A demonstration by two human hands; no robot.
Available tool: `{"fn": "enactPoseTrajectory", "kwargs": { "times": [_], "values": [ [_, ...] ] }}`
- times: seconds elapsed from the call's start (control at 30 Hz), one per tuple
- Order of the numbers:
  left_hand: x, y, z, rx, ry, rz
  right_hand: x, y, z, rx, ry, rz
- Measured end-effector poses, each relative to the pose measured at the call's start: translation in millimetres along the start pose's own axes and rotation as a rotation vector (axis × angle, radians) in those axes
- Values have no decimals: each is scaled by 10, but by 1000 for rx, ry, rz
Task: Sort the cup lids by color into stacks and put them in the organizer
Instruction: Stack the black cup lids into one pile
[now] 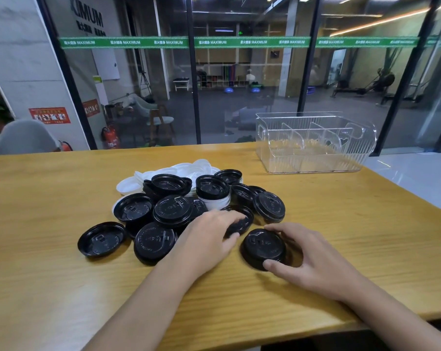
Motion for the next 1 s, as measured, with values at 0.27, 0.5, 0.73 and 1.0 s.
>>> {"fn": "enactPoseTrajectory", "kwargs": {
  "times": [0.27,0.5,0.73,1.0],
  "values": [
    [-8,-37,-58,41,-29,62,-17,-23,-18,-8,13,27],
    [36,-233,-117,398,-46,200,-21,-28,-11,-32,9,34],
    [42,-155,-54,745,-137,82,-44,-17,-80,-62,-47,11],
    [56,-83,-51,404,-153,78,-53,21,-33,-83,-66,10]
  ]
}}
Point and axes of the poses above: each hand's wrist, its own x-axis away from the middle knuckle, its own y-axis out of the palm, z = x × y, the point moved 9 cm from there along -x, towards the middle knuckle, and after that the axes turned 1 degree about -z, right-handed, at the moved point
